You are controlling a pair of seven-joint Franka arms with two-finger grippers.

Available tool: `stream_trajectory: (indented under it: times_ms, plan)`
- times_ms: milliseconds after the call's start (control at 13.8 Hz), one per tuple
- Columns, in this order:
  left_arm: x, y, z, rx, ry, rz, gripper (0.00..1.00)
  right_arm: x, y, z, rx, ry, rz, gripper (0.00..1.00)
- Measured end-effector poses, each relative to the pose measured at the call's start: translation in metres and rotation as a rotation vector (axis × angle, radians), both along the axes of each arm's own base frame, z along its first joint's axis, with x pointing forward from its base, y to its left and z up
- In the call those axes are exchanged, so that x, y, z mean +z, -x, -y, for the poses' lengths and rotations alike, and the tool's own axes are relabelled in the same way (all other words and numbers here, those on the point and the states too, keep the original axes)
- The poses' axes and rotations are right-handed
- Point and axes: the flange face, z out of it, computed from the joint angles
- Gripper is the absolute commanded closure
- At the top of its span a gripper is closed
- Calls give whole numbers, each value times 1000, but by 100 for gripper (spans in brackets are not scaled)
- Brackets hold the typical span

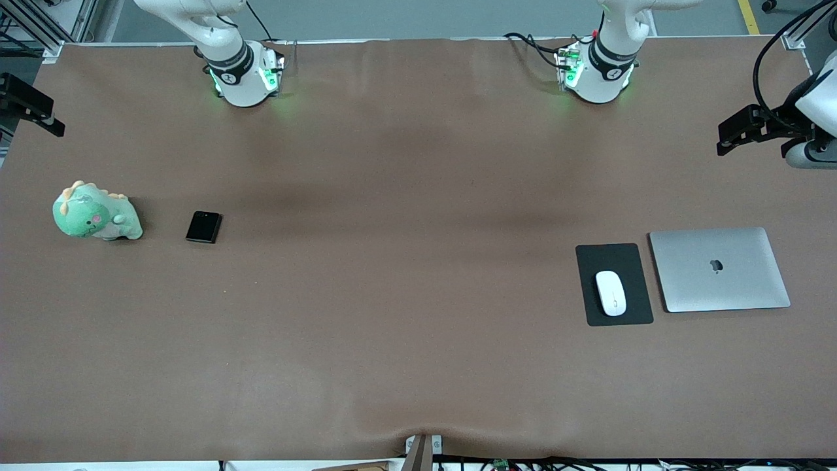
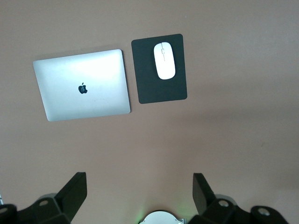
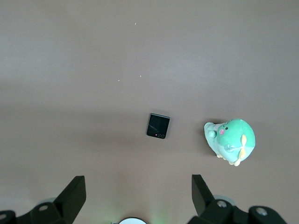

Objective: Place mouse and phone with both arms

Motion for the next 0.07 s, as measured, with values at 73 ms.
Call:
stream_trajectory:
  times_ms: [73]
  plan:
    - [0,0,0,0,0,0,0,0,0,0,0,0,0,0]
